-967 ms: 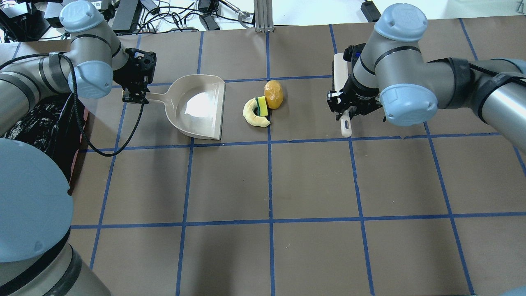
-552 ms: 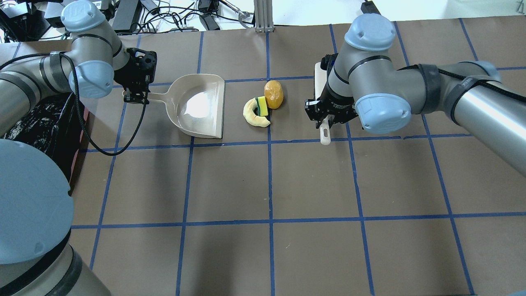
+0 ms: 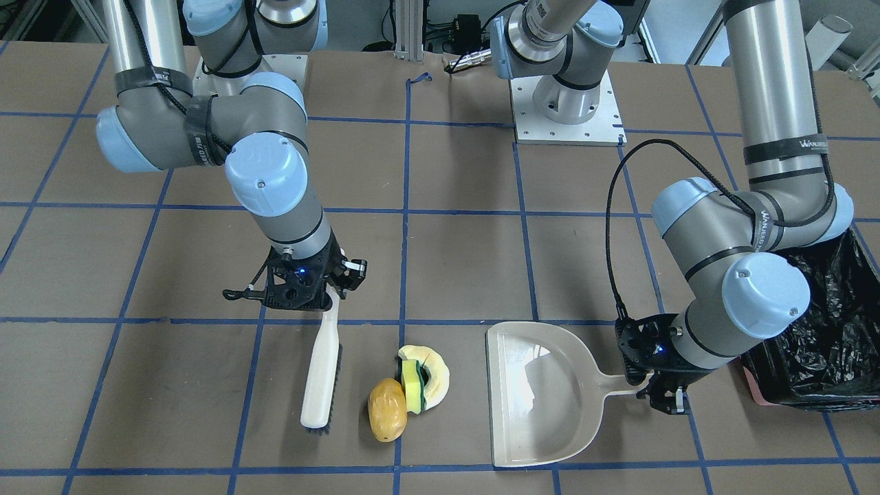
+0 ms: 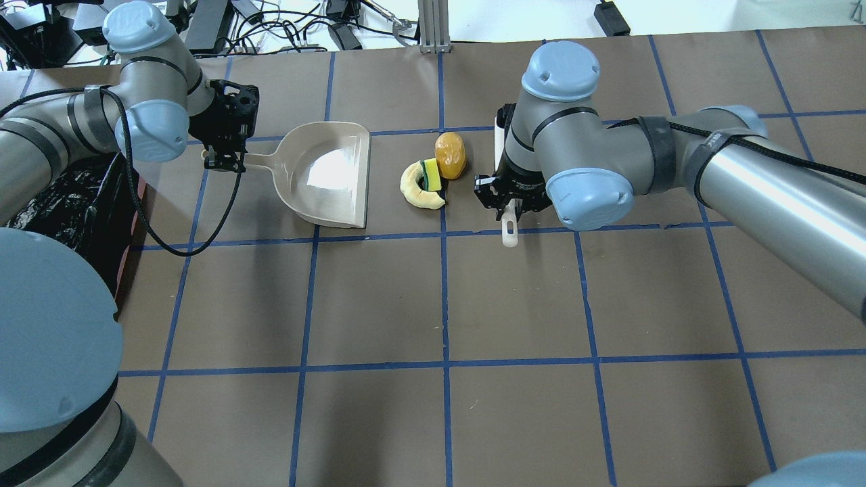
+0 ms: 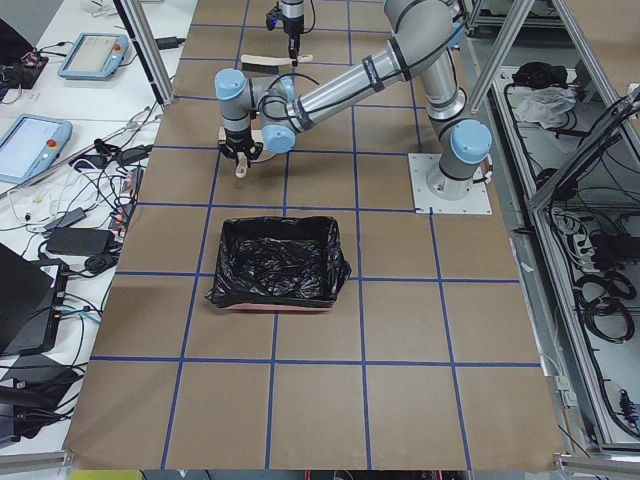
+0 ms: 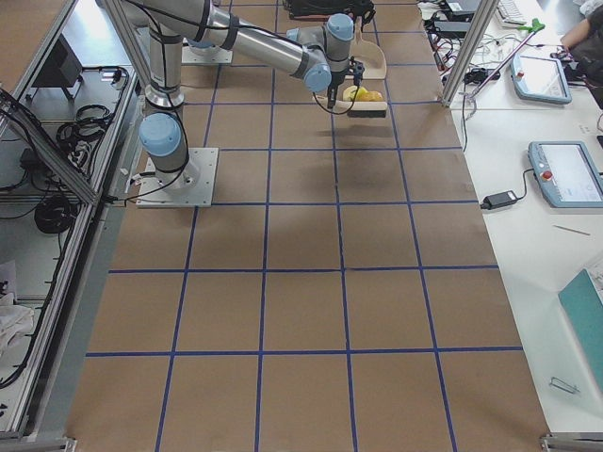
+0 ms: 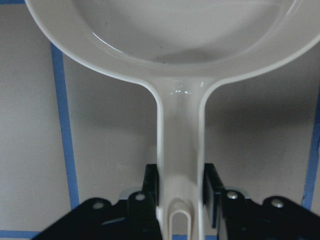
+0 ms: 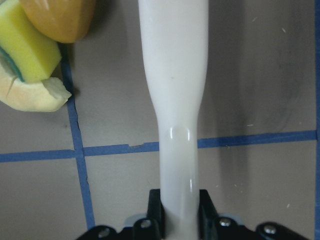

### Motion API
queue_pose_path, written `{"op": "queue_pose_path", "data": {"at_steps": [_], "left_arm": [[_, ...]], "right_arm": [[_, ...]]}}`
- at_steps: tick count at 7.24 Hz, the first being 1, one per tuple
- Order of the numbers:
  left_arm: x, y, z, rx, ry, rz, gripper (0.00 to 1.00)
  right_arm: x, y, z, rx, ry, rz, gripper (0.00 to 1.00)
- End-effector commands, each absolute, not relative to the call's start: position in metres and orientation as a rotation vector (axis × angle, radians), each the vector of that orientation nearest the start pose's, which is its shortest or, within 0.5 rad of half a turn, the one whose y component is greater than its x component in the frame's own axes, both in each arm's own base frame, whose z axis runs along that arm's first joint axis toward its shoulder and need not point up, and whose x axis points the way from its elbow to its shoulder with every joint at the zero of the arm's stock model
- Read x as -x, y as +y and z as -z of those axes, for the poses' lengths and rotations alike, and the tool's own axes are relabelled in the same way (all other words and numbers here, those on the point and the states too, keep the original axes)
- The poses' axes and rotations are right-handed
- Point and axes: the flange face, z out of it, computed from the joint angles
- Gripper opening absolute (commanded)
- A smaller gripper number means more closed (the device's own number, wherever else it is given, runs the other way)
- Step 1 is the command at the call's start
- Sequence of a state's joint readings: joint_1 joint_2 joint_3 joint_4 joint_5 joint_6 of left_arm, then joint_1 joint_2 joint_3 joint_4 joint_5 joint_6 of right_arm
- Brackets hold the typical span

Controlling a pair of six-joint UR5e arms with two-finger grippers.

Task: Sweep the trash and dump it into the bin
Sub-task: 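Lift the brush with the right gripper and move it behind the sponge and ball, then sweep the sponge, ring and ball with the brush into the held dustpan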

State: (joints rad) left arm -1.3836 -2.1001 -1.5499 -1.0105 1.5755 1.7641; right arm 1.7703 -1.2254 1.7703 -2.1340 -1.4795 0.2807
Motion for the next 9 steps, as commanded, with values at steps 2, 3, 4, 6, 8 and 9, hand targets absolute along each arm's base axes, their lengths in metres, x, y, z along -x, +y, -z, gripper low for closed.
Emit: {"op": "queue_pose_path", "data": {"at_steps": [2, 3, 4, 6, 8, 9], "left_arm": [[0.007, -0.675, -0.246, 2.265, -2.248, -0.039, 0.08], [0.007, -0.675, -0.246, 2.264, -2.248, -0.041, 0.08], [0.007, -0.675, -0.245, 2.264, -2.247, -0.040, 0.08], [0.007, -0.675, -0.244, 2.263, -2.246, -0.038, 0.08], [0.007, -0.675, -0.246, 2.264, -2.248, -0.041, 0.08], [0.007, -0.675, -0.246, 2.264, -2.248, -0.041, 0.08]], "right_arm": [[-0.290, -0.543, -0.238, -0.185, 3.049, -0.046, 0.00], [-0.293, -0.543, -0.235, -0.196, 3.046, -0.044, 0.00], [-0.299, -0.544, -0.238, -0.183, 3.041, -0.023, 0.00], [-0.316, -0.541, -0.221, -0.142, 3.034, -0.044, 0.00], [-0.341, -0.540, -0.219, -0.194, 3.015, 0.013, 0.00], [-0.359, -0.535, -0.223, -0.173, 3.010, 0.025, 0.00]]}}
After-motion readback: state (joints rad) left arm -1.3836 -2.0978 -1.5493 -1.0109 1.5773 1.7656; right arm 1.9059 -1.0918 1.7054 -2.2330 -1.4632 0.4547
